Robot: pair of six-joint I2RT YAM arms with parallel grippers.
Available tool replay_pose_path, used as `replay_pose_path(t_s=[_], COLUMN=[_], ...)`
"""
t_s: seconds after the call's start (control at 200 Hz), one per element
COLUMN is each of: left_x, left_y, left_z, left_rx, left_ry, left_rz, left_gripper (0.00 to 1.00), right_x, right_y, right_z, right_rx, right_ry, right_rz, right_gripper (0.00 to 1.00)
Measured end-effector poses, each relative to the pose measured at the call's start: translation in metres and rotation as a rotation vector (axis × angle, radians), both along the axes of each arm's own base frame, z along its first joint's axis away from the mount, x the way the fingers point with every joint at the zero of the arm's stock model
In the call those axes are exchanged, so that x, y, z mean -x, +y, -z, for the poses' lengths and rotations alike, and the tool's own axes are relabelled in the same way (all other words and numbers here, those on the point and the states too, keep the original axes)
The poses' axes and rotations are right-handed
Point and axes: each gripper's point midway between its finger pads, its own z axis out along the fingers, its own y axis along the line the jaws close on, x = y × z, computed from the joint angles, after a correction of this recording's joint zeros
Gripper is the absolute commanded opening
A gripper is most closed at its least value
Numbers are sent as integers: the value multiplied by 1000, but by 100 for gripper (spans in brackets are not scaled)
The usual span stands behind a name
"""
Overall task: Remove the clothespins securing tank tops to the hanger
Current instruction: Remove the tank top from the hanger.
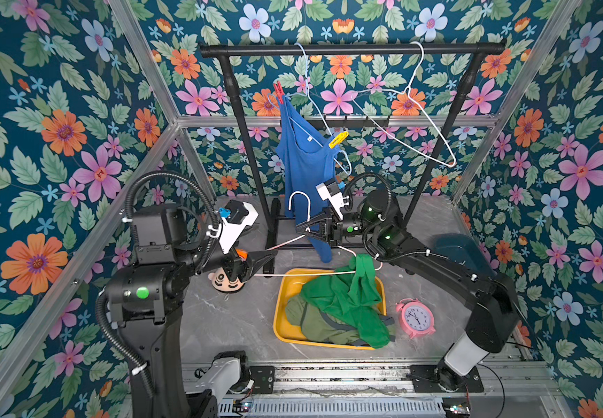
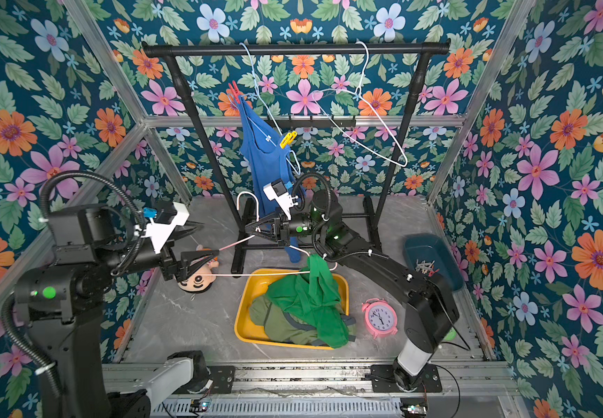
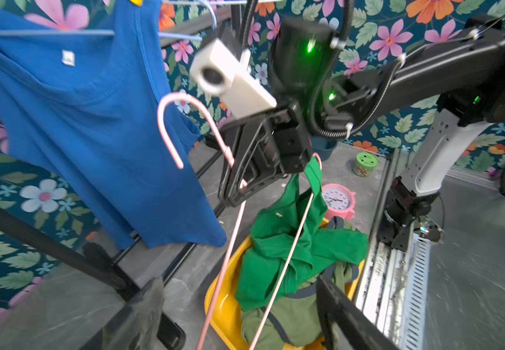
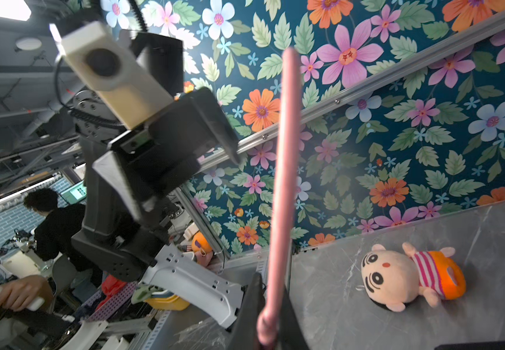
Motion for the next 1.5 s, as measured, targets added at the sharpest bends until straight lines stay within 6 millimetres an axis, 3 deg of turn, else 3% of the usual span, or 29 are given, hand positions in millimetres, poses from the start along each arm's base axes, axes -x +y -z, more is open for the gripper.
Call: replay_pose_path(t_s=[0.12, 0.4, 0.61, 0.825, 0.97, 1.18, 1.5], left_x=[-5, -10, -11, -19, -28, -22, -6], left_y=[5, 9, 11, 11, 11, 5, -2], left_z=[-4, -9, -8, 14, 30, 32, 58], left_rx=[27, 40, 38, 17, 4, 0, -18], left_ry=[12, 5, 5, 68, 119, 141, 243], left_rz=[-40, -69, -77, -50, -40, 19, 82], left_gripper=[82, 82, 83, 83, 82, 78, 77], right_x=[-12, -19, 0, 31, 47, 52, 47], right_y=[4, 2, 1, -4, -3, 3, 7], right_z=[8, 10, 9, -19, -23, -19, -28], right_rx=[-63, -219, -243, -198, -138, -75, -79], right_ry=[50, 101, 88, -8, -55, -81, -107], right_rz=[24, 22, -18, -114, -163, -183, -183], right_gripper=[0, 0, 0, 0, 0, 0, 0])
